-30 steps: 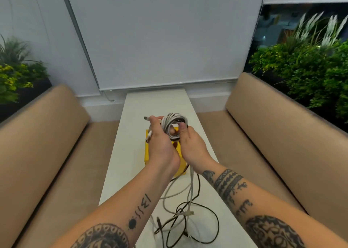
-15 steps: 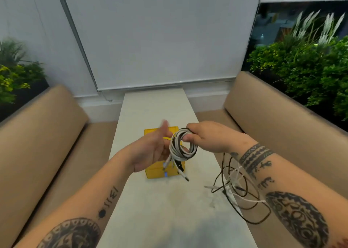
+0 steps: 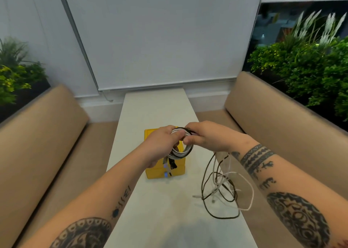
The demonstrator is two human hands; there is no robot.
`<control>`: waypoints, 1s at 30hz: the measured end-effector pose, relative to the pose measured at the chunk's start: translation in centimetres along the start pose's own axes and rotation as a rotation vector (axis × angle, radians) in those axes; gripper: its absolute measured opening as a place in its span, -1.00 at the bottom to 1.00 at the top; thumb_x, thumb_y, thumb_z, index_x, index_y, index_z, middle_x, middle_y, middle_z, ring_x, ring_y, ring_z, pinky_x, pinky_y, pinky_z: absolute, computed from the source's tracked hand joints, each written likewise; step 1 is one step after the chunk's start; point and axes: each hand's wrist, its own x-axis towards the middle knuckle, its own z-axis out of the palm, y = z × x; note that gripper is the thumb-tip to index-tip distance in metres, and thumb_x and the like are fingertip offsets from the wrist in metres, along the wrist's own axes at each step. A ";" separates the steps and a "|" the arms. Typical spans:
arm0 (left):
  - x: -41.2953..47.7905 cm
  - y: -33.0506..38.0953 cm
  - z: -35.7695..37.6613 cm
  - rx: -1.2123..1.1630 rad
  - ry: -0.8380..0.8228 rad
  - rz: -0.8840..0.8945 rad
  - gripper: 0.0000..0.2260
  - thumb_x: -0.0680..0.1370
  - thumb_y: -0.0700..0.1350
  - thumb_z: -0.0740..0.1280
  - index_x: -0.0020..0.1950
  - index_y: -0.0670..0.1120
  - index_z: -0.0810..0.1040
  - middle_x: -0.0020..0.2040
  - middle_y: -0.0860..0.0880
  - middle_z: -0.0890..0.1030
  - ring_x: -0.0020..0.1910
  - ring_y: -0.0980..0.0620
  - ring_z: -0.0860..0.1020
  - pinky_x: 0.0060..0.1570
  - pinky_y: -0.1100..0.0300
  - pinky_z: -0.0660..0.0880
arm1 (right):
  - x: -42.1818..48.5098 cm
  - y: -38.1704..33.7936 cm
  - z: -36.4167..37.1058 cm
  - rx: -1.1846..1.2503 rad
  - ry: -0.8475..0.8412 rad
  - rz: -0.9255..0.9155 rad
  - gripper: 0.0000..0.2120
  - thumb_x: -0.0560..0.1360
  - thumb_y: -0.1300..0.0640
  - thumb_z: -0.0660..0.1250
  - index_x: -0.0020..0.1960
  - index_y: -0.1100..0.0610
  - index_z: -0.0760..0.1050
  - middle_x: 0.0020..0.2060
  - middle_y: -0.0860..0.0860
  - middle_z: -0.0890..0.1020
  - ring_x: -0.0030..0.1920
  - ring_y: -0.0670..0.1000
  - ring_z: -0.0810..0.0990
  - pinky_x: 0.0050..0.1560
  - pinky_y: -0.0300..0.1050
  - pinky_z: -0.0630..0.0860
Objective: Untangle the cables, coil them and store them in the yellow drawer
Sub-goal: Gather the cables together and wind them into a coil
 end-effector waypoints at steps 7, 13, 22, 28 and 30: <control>-0.1 0.2 0.4 -0.123 0.166 0.103 -0.80 0.66 0.05 0.21 -0.04 0.02 0.57 -0.26 -0.03 0.58 -0.17 -0.10 0.61 -0.20 0.09 0.47 | -0.1 0.4 -0.5 0.948 -0.044 0.389 -0.56 0.64 -0.24 0.12 -0.20 0.07 0.44 -0.43 -0.07 0.33 -0.49 -0.06 0.25 -0.42 -0.16 0.30; -0.5 -0.1 1.2 -0.105 0.243 0.271 -0.86 0.66 -0.01 0.23 -0.03 0.02 0.54 -0.19 -0.05 0.58 -0.19 -0.01 0.62 -0.36 -0.01 0.63 | -0.5 0.4 0.3 1.755 -0.478 0.493 -0.54 0.49 -0.28 0.24 -0.42 0.02 0.40 -0.63 -0.16 0.27 -0.68 -0.16 0.27 -0.53 -0.31 0.28; 0.5 -0.9 -1.7 -0.216 0.404 0.211 -0.85 0.67 -0.01 0.23 -0.06 0.06 0.52 -0.13 -0.13 0.59 -0.26 -0.12 0.64 -0.45 -0.22 0.60 | -1.9 -0.5 3.4 1.572 0.088 0.332 -0.66 0.67 -0.13 0.11 0.13 0.12 0.46 -0.39 -0.06 0.34 -0.50 -0.12 0.14 -0.52 -0.26 0.11; 0.7 0.0 -1.8 -0.198 0.440 0.244 -0.84 0.67 0.00 0.23 -0.08 0.08 0.51 -0.17 -0.11 0.57 -0.28 -0.11 0.64 -0.49 -0.14 0.60 | -1.4 -1.1 4.9 0.970 0.464 0.227 -0.77 0.70 -0.03 0.11 -0.04 0.05 0.42 -0.31 -0.06 0.45 -0.40 -0.07 0.30 -0.44 -0.15 0.27; 0.8 0.4 -1.9 -0.196 0.455 0.253 -0.84 0.67 0.01 0.23 -0.08 0.08 0.51 -0.17 -0.14 0.56 -0.27 -0.15 0.63 -0.50 -0.14 0.60 | -1.3 -1.3 4.9 0.700 0.552 0.247 -0.76 0.68 -0.07 0.08 -0.03 -0.03 0.46 -0.34 -0.11 0.48 -0.38 -0.07 0.37 -0.38 -0.09 0.35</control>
